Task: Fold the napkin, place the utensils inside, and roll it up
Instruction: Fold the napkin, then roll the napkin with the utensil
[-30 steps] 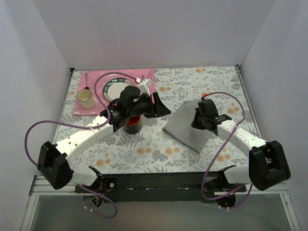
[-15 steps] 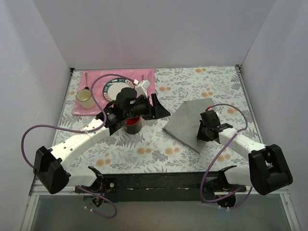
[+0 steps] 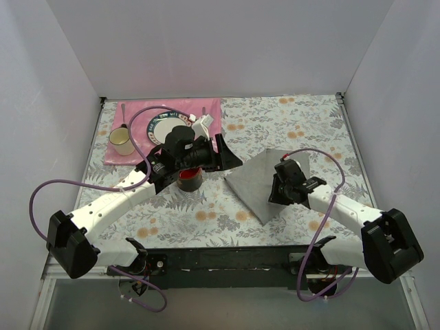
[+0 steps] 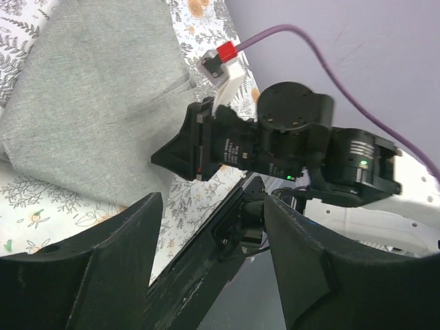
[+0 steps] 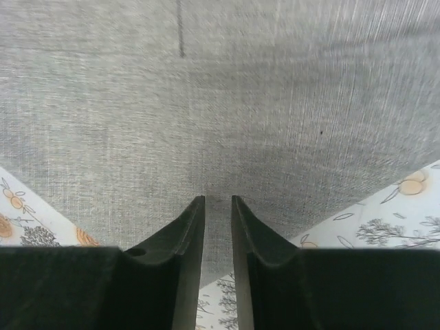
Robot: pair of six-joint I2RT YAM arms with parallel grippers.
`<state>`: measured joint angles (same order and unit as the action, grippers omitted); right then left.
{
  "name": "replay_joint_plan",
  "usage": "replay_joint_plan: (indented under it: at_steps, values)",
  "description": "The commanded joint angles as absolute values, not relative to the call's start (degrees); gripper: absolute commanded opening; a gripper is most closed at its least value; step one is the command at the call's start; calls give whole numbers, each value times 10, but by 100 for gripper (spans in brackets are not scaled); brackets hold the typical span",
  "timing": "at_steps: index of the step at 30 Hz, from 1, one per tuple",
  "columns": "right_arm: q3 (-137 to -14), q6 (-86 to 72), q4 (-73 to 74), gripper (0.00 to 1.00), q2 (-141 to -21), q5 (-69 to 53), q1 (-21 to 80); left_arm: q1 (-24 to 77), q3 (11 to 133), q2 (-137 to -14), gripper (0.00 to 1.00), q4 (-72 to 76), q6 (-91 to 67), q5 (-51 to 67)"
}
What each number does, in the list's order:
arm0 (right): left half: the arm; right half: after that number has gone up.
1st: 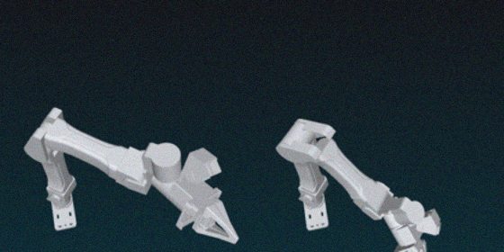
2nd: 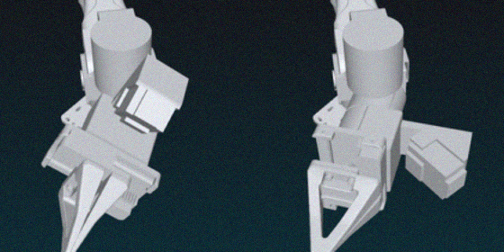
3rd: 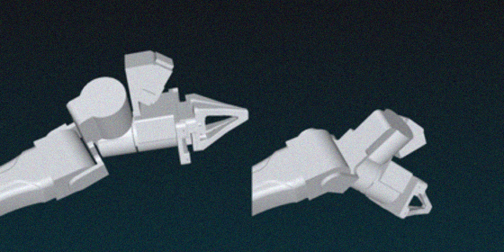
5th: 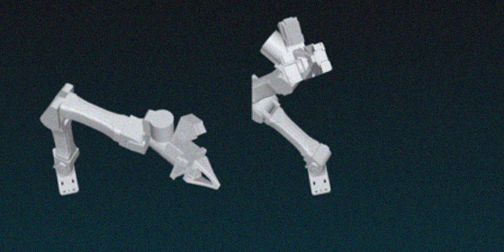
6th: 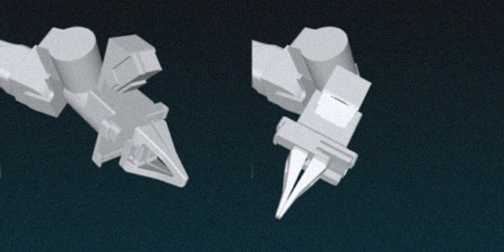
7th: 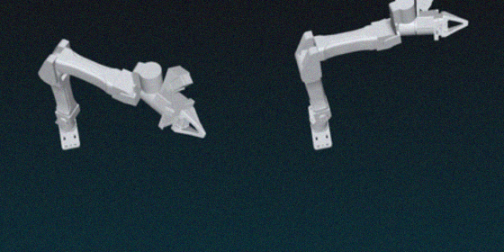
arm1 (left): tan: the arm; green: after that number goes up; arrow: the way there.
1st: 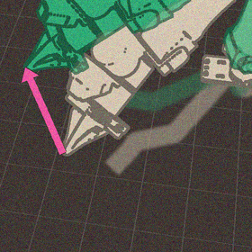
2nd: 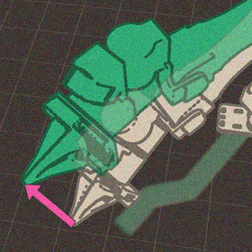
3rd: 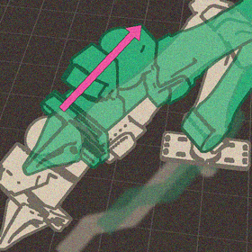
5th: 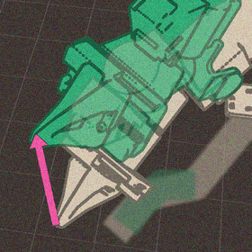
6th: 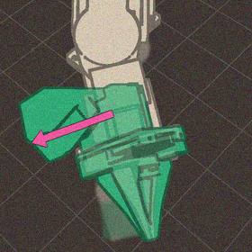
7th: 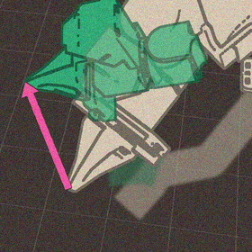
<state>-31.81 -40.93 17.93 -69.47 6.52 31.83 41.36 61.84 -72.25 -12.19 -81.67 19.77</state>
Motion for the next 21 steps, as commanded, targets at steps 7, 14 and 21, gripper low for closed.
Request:
replay_joint_plan:
  at_steps: [7, 14, 21]
  values:
    - [-485, -137, 299, 74, -716, 109, 422, 409, 663, -684, 78, -238, -826, 65]
    - [-519, -91, 305, 70, -787, 148, 506, 394, 681, -657, 87, -289, -839, -15]
    - [-527, -48, 274, 70, -841, 111, 522, 384, 671, -615, 88, -307, -856, -57]
